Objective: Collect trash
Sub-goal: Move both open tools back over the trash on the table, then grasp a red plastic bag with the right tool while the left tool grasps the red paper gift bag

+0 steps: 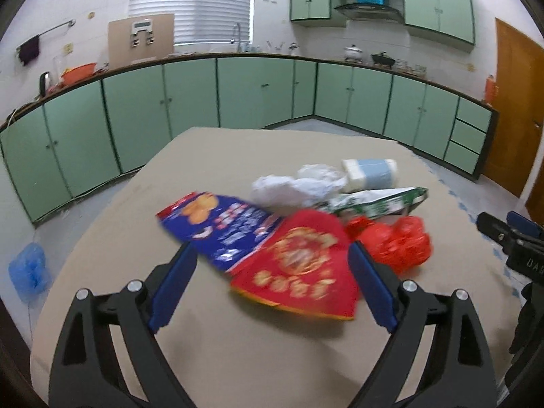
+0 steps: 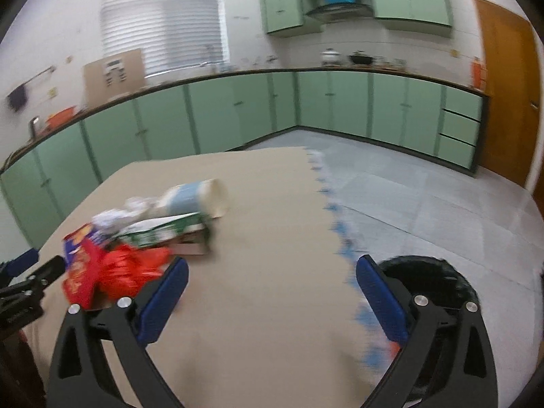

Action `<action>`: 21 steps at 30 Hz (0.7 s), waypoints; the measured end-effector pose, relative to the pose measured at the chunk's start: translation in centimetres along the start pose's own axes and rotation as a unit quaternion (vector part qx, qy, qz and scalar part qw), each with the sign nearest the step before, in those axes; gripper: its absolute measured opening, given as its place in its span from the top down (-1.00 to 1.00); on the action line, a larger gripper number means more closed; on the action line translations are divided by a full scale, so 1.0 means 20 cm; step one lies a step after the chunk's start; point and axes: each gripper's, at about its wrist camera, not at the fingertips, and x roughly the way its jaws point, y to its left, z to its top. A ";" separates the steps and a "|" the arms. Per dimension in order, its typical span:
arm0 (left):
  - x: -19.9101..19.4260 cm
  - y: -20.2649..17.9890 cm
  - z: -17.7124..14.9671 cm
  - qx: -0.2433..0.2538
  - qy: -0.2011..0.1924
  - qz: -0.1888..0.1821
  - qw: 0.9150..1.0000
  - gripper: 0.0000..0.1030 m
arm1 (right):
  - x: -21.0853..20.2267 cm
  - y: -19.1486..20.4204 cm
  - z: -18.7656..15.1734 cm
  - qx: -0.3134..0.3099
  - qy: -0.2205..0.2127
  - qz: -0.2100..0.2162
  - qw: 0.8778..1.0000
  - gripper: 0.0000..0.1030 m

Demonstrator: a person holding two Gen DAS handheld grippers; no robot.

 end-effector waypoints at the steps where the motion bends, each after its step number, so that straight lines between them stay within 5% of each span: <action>1: -0.02 0.01 -0.02 -0.001 -0.002 0.004 1.000 -0.69 | 0.03 0.06 0.00 -0.007 0.007 0.013 1.000 -0.88; 12: -0.02 0.23 -0.05 -0.013 -0.001 0.030 0.999 -0.69 | 0.23 0.34 0.00 -0.031 0.071 0.053 0.996 -0.59; 15: -0.01 0.25 -0.05 -0.020 0.002 0.026 0.999 -0.69 | 0.23 0.34 -0.01 -0.028 0.078 0.081 0.993 -0.10; 17: 0.01 0.26 -0.05 -0.025 0.008 0.020 0.999 -0.69 | 0.22 0.35 -0.02 -0.026 0.081 0.111 0.990 0.41; 21: 0.02 0.24 -0.06 -0.030 0.013 0.009 0.999 -0.69 | 0.16 0.37 -0.04 -0.039 0.074 0.123 0.989 0.76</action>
